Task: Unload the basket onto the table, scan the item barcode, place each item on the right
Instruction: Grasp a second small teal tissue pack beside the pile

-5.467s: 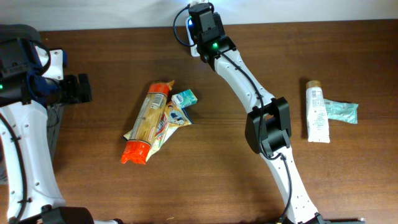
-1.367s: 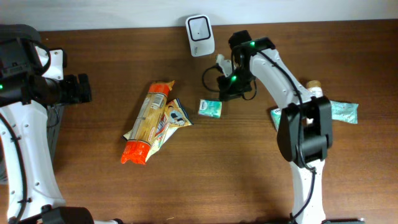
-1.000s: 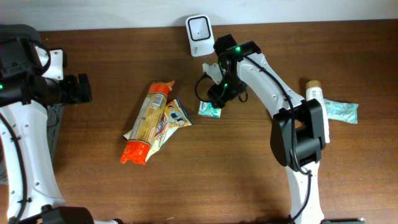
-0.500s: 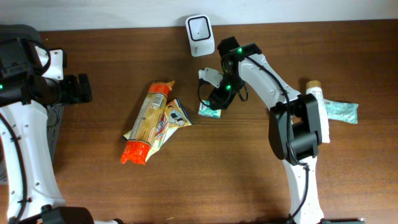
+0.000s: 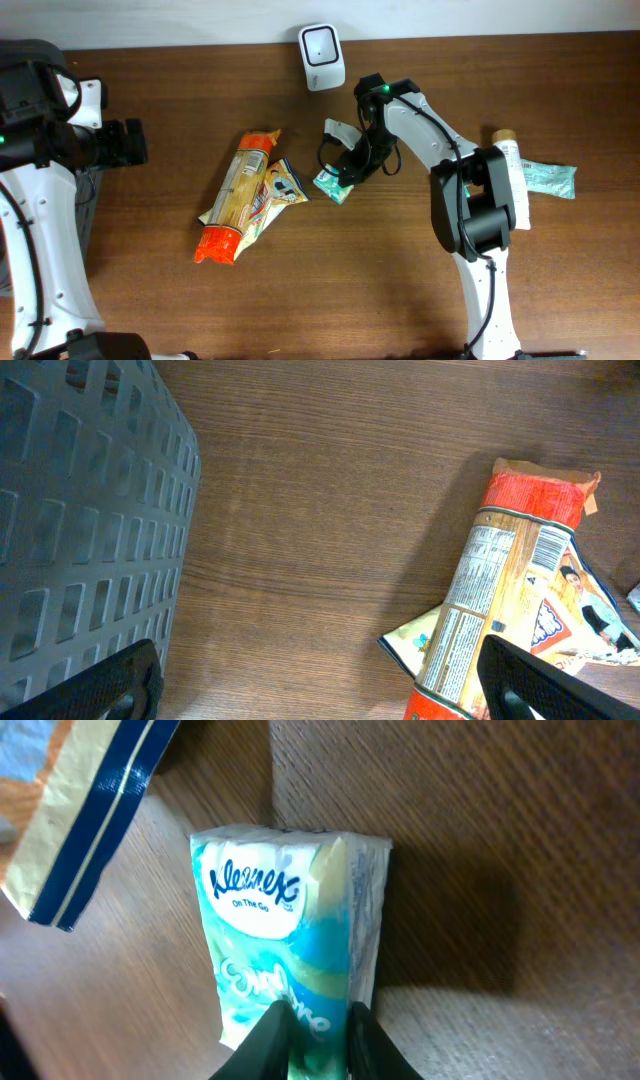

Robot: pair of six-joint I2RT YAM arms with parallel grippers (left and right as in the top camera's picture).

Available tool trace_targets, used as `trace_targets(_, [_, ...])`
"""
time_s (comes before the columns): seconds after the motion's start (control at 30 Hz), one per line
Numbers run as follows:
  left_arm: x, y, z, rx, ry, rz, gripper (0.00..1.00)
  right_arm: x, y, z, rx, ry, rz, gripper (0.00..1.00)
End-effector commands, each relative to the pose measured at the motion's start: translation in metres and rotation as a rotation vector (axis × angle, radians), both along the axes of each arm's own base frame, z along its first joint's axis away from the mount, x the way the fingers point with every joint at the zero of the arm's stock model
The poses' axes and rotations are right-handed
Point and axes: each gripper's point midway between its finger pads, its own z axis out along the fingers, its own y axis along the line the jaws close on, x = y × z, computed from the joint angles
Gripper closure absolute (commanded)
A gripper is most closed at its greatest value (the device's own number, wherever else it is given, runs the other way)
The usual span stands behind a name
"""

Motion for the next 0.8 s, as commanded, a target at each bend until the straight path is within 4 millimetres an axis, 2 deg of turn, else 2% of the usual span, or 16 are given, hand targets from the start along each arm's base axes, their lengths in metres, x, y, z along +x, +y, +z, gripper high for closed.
trace_targets(0.0, [0.000,0.003,0.003,0.009,-0.009,-0.005,0.01,-0.005,0.002,-0.004,0.007,0.051,-0.043,0.81])
trace_targets(0.1, [0.000,0.003,0.003,0.009,-0.009,-0.005,0.01,-0.004,-0.001,-0.006,-0.012,0.043,-0.042,0.60])
trace_targets(0.27, [0.000,0.003,0.003,0.009,-0.009,-0.005,0.01,-0.017,-0.009,-0.022,-0.046,0.077,-0.036,0.61])
trace_targets(0.3, [0.000,0.003,0.003,0.009,-0.009,-0.005,0.01,-0.021,-0.010,-0.027,-0.049,0.087,-0.036,0.73])
trace_targets(0.33, [0.000,0.003,0.003,0.009,-0.009,-0.005,0.01,-0.023,-0.011,-0.031,-0.051,0.094,-0.036,0.94])
trace_targets(0.4, [0.000,0.003,0.003,0.009,-0.009,-0.005,0.01,-0.023,-0.011,-0.031,-0.052,0.097,-0.044,0.96])
trace_targets(0.43, [0.000,0.003,0.003,0.009,-0.009,-0.004,0.01,-0.021,-0.011,-0.025,-0.051,0.111,-0.088,0.96])
trace_targets(0.47, [0.000,0.003,0.003,0.009,-0.009,-0.005,0.01,-0.019,-0.010,-0.015,-0.032,0.130,-0.117,0.96])
trace_targets(0.5, [0.000,0.003,0.003,0.009,-0.009,-0.005,0.01,-0.019,-0.009,0.003,0.014,0.162,-0.141,0.96])
trace_targets(0.63, [0.000,0.003,0.003,0.009,-0.009,-0.005,0.01,-0.014,-0.010,0.107,0.249,0.320,-0.265,0.96])
trace_targets(0.7, [0.000,0.003,0.003,0.009,-0.009,-0.005,0.01,-0.011,-0.009,0.146,0.374,0.389,-0.334,0.96])
trace_targets(0.77, [0.000,0.003,0.003,0.009,-0.009,-0.005,0.01,-0.007,-0.003,0.177,0.502,0.390,-0.353,0.96])
